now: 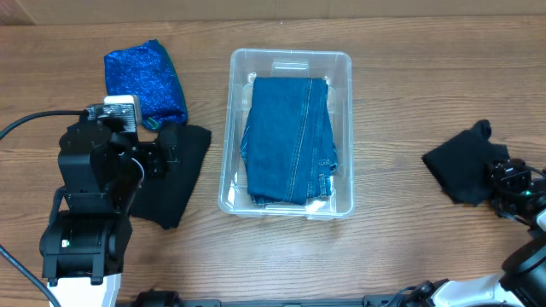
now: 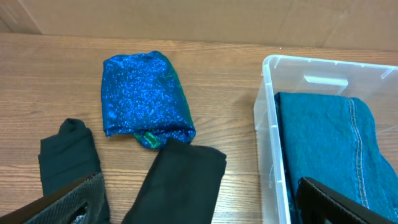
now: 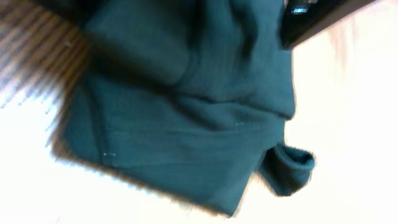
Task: Pack container
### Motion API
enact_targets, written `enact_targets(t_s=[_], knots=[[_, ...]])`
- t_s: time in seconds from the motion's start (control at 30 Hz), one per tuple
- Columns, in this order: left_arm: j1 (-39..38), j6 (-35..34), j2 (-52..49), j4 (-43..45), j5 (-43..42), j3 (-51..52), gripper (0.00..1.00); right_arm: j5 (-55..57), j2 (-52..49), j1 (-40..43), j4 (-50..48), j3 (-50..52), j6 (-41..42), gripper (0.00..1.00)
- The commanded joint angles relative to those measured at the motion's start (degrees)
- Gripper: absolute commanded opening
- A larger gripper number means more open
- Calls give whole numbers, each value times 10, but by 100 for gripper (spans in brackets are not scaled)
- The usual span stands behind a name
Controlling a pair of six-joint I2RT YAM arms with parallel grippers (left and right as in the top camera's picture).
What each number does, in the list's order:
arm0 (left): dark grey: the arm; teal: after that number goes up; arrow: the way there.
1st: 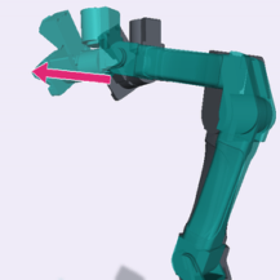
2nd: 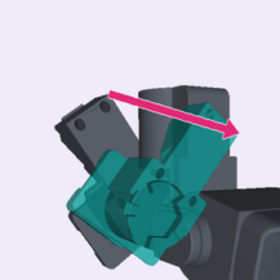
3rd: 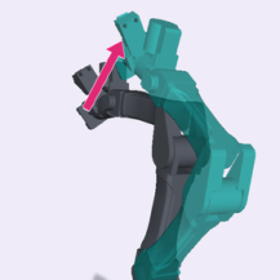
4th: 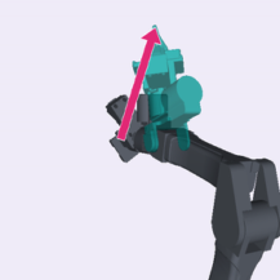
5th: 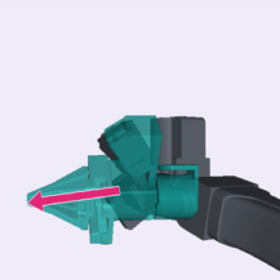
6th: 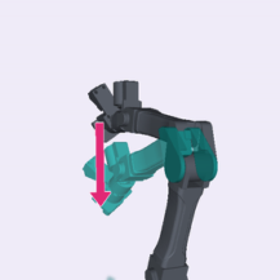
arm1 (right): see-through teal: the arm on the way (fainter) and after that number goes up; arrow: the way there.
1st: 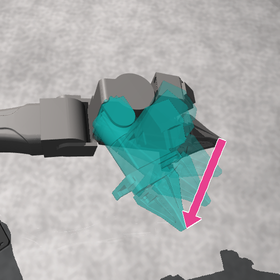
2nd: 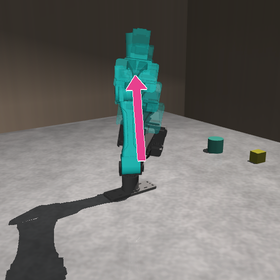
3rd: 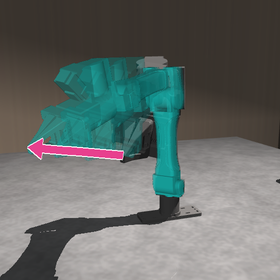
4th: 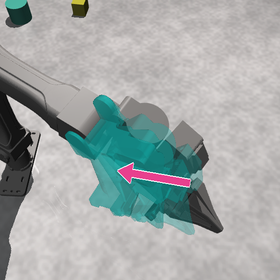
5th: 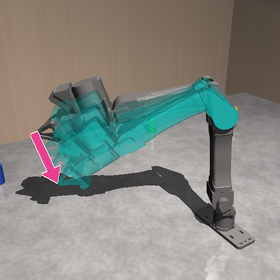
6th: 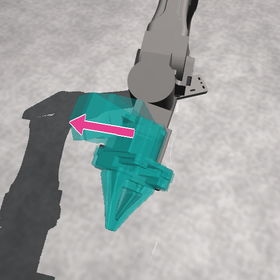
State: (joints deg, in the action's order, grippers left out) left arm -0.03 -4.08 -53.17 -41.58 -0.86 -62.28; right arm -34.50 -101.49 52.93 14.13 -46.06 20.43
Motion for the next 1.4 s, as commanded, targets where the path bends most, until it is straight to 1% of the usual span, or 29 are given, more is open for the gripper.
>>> enact_targets(t_s=[0.0, 0.07, 0.1, 0.23, 0.4, 0.47, 0.67, 0.8, 0.97, 1.07, 1.13, 1.2, 1.23, 1.37], knots=[[-4, 9, -1, 3, -2, -14, 100, 53, -94, -11, 43, 64, 10, 63], [-4, 9, -1, 3, -2, -14, 100, 53, -94, -11, 43, 64, 10, 59], [-4, 9, -1, 3, -2, -14, 100, 53, -94, -11, 43, 64, 10, 55], [-4, 9, -1, 3, -2, -14, 100, 53, -94, -11, 43, 64, 10, 46], [-4, 9, -1, 3, -2, -14, 100, 52, -94, -11, 41, 63, 10, 41], [-4, 9, -1, 3, -2, -14, 100, 34, -94, -11, 37, 62, 6, 37], [-4, 9, -1, 3, -2, -14, 100, -73, -88, -14, 27, 45, 4, 33], [-4, 9, -1, 3, -2, -14, 100, -110, -54, -31, 40, 20, 4, 32], [-4, 9, -1, 3, -2, -14, 100, -120, 14, -79, 92, -40, 0, 30], [-4, 9, -1, 3, -2, -14, 100, -151, 73, -126, 125, -97, -7, 26], [-4, 10, -1, 3, -2, -14, 100, -153, 109, -160, 149, -141, -7, 26], [-4, 14, -1, 3, -2, -14, 100, -151, 145, -203, 172, -195, -15, 26], [-4, 14, -1, 3, -2, -14, 100, -151, 168, -237, 180, -236, -16, 26], [-4, 14, -1, 3, -2, -14, 100, -144, 205, -325, 192, -333, -15, 26]])
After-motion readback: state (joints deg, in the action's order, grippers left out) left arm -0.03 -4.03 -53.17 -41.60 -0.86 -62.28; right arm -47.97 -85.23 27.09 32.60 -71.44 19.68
